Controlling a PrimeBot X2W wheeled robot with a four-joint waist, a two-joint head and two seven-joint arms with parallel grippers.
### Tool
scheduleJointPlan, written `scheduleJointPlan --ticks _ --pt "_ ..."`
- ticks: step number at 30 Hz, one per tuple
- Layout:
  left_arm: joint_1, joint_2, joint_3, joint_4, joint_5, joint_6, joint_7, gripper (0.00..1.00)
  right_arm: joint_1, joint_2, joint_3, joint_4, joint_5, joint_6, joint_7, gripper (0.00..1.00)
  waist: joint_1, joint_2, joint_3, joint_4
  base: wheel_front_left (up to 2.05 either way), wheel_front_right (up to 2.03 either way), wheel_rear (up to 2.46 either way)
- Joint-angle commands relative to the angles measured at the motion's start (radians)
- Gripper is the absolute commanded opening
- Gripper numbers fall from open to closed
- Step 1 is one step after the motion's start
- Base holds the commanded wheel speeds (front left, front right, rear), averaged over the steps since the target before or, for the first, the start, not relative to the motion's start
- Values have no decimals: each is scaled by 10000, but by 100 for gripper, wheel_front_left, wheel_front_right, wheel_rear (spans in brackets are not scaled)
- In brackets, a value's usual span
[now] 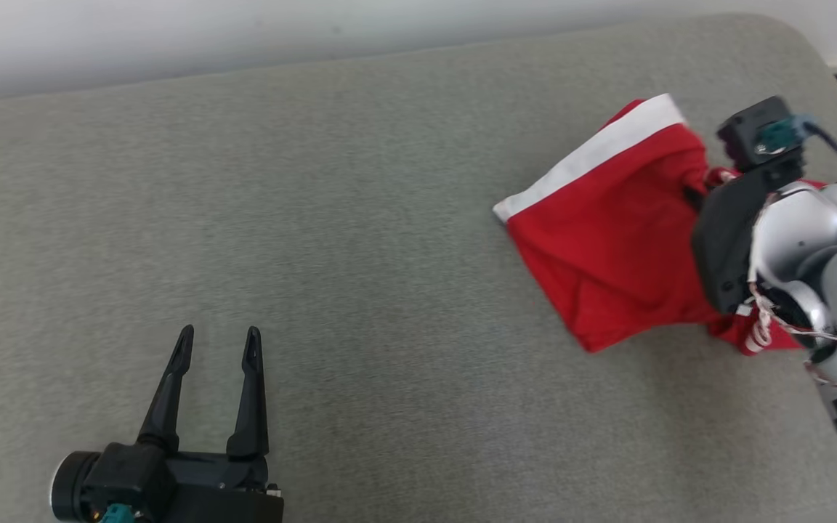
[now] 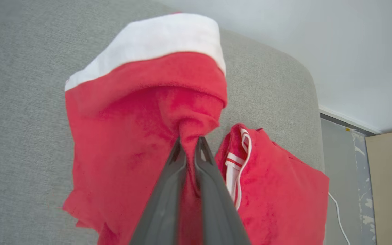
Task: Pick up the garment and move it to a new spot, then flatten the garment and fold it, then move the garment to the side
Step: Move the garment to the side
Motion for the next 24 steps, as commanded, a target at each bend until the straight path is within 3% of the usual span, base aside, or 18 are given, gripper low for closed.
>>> scheduleJointPlan --ticks 1,12,24 --pt "-166 29 77 -22 102 -39 -28 100 25 -135 -97 -62 -7 0 -87 0 -1 -1 427 -653 0 0 0" --pt "-416 31 248 9 515 -312 -26 100 518 -998 -1408 320 -444 0 -730 0 -1 -1 942 -905 0 0 0" --pt "-888 324 75 -156 772 -421 -26 100 134 -1977 -2349 2419 -2027 -2 -2925 0 -1 -1 2044 -315 0 0 0"
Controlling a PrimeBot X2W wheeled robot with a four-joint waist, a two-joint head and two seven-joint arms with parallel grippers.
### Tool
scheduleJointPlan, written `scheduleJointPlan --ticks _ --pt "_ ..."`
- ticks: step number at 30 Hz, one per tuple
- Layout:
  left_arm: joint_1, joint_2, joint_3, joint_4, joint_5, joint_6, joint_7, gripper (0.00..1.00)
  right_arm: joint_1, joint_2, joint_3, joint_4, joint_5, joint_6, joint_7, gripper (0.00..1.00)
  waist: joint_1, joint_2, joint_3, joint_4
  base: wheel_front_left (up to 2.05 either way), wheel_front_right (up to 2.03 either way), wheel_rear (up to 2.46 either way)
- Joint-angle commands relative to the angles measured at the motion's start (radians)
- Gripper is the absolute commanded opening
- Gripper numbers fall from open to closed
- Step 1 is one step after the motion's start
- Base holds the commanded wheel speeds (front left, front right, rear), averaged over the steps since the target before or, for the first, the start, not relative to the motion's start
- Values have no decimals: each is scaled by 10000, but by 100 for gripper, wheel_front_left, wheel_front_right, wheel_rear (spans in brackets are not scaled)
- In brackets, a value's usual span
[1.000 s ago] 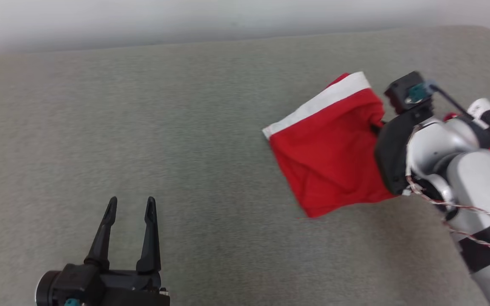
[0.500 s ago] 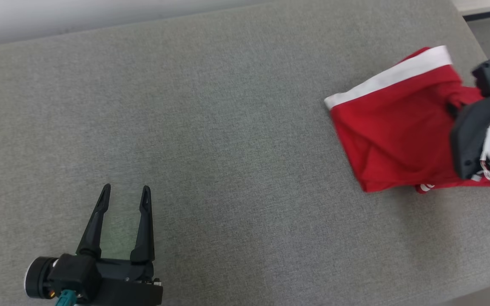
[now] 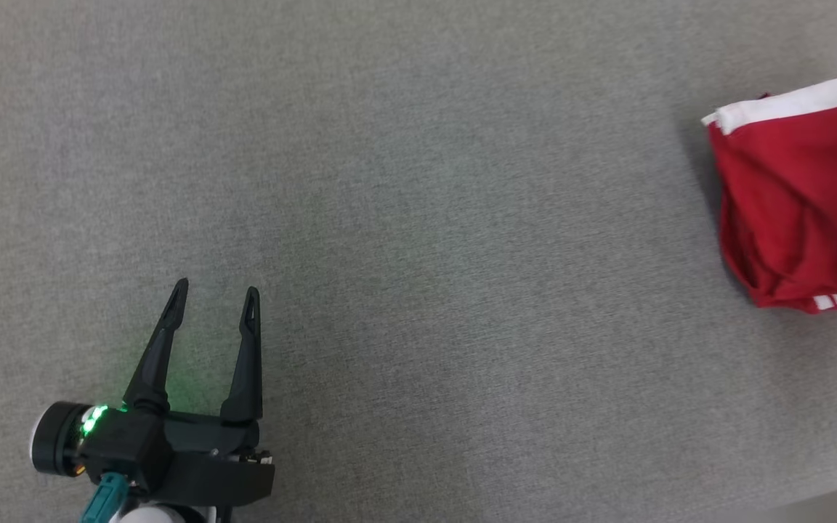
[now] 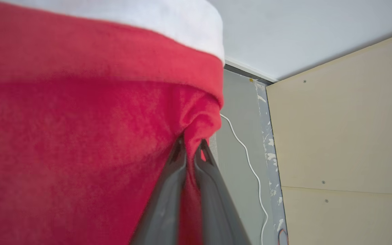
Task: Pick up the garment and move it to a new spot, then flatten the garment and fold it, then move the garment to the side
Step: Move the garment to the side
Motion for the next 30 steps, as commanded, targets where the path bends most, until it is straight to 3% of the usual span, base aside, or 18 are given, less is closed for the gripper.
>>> scheduleJointPlan --ticks 1,9,15,16,17,18,24,30 --pt "-163 93 -30 -59 62 -20 -26 100 -145 -182 -20 199 -195 -4 -254 0 -1 -1 427 300 0 0 0" --pt "-591 166 -181 -328 180 -34 -26 100 -400 -567 -787 1578 -820 -4 -1400 0 -1 -1 1032 685 0 0 0" --pt "-598 262 -182 -442 289 -38 -26 100 -346 -29 -1596 2288 -1278 -4 -1732 0 -1 -1 1056 630 0 0 0" --pt "-577 279 -170 -440 297 -38 -26 100 -350 45 -1691 2346 -1406 -4 -1758 36 -1 -1 1027 594 0 0 0" --pt "-549 290 -155 -424 300 -39 -26 100 -347 182 -1771 2384 -1450 -4 -1848 78 -1 -1 968 552 0 0 0" --pt "-526 296 -156 -412 327 -39 -26 100 -380 303 -1898 2379 -1469 -4 -2002 100 -1 -1 919 522 0 0 0" --pt "-357 176 -111 -515 196 -40 -26 100 -262 969 -2452 2274 -1445 -4 -2924 100 -1 -1 278 424 0 0 0" --pt "153 7 173 -177 -80 -41 -26 100 287 1724 -2528 1821 -660 -4 -4354 100 -1 -1 -1024 427 0 0 0"
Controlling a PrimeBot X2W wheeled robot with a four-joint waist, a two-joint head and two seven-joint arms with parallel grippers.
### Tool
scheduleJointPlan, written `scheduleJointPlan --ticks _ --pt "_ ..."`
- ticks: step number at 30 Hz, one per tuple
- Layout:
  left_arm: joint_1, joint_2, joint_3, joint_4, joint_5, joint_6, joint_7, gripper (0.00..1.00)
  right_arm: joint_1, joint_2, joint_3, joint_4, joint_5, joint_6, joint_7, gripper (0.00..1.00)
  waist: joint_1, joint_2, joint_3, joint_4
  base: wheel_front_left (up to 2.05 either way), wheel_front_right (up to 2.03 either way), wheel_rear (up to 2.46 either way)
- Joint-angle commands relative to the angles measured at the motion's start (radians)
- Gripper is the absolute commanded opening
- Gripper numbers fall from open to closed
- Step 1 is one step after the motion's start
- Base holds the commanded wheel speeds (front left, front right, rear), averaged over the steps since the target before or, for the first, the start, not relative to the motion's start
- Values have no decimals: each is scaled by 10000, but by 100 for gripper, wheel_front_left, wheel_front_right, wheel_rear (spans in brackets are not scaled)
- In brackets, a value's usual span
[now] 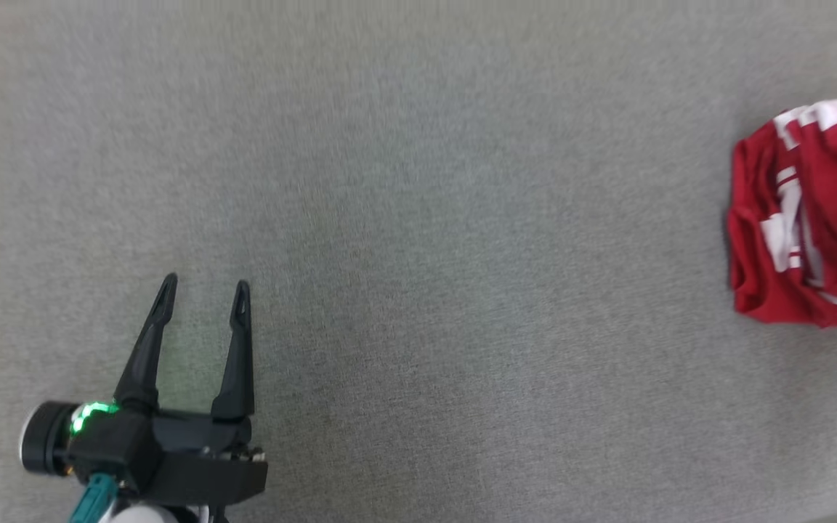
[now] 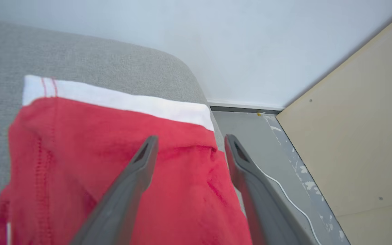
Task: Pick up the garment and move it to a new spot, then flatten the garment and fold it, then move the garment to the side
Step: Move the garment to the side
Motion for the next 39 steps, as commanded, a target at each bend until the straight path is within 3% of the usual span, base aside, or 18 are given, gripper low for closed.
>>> scheduleJointPlan --ticks 1,10,14,21,30,39 --pt "210 -35 35 19 -58 -14 -26 100 254 119 13 -81 172 -4 -145 100 1 0 -798 -7 0 0 0" --pt "1105 -231 599 322 -398 240 -27 100 2074 1031 626 -1821 1516 -4 -936 100 1 0 -2397 213 0 0 0" --pt "1465 -263 847 620 -501 367 -26 100 3303 1752 706 -2870 2495 -4 -1068 100 1 0 -3034 414 0 0 0" --pt "1937 -274 962 1026 -600 255 -26 100 5045 2763 1154 -3843 3111 -4 -1546 100 1 0 -3722 703 0 0 0" --pt "2343 -279 1102 1553 -312 133 -26 100 6288 2914 2244 -3950 3353 -4 -2722 100 1 0 -4246 1053 0 0 0" --pt "2735 -281 1187 1757 -446 59 -26 100 6438 2921 2918 -3687 3596 -4 -3108 100 1 0 -4528 1354 0 0 0"
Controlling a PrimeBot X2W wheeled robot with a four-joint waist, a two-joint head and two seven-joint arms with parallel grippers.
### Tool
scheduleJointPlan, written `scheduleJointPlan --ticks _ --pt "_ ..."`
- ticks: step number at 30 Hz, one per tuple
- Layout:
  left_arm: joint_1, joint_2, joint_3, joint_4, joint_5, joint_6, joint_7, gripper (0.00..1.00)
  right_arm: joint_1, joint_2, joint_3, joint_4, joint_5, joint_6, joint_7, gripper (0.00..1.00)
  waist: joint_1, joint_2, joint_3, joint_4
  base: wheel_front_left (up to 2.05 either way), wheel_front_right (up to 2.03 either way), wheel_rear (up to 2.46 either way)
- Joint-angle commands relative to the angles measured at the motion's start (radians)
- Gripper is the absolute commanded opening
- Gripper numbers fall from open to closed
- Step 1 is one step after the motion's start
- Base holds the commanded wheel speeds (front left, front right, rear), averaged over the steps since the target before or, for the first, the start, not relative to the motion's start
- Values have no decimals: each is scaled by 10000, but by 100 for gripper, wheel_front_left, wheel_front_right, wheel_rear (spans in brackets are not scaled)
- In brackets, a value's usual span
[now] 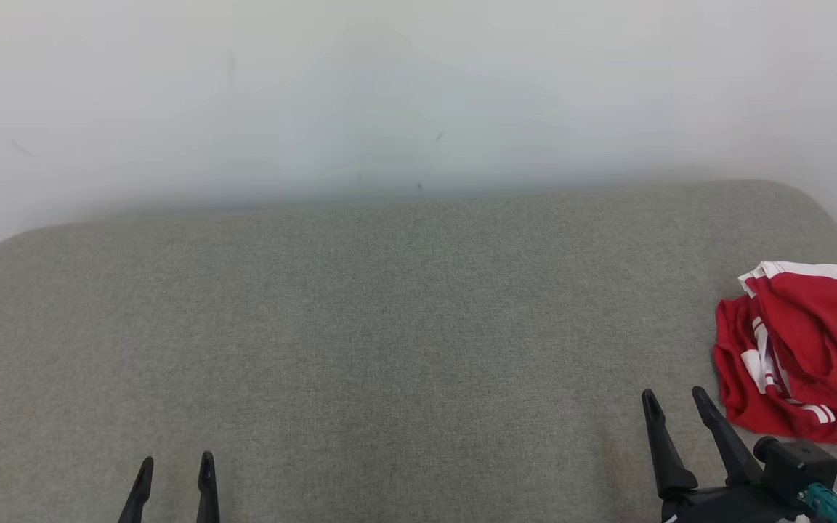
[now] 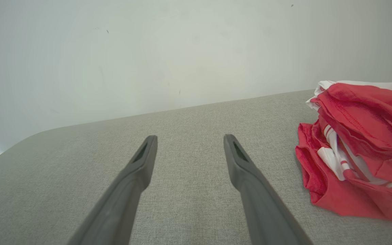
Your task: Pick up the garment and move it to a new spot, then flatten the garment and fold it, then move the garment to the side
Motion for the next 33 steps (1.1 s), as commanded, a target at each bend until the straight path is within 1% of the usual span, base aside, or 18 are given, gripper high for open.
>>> scheduleJointPlan --ticks 1,6,12,33 --pt "219 -12 32 8 10 -13 -26 100 -7 63 -52 134 54 -4 -55 100 1 2 -126 109 0 0 0" --pt "423 -13 61 -83 -39 -30 -26 100 -153 197 -186 437 28 -4 -66 100 1 2 -187 154 0 0 0" --pt "492 -12 12 -140 -113 68 -26 100 -217 311 -385 808 -28 -4 -162 100 1 2 -179 212 0 0 0" --pt "296 -13 -79 -109 -467 153 -26 100 -38 500 -482 673 -105 -4 -63 100 1 2 -143 139 0 0 0"
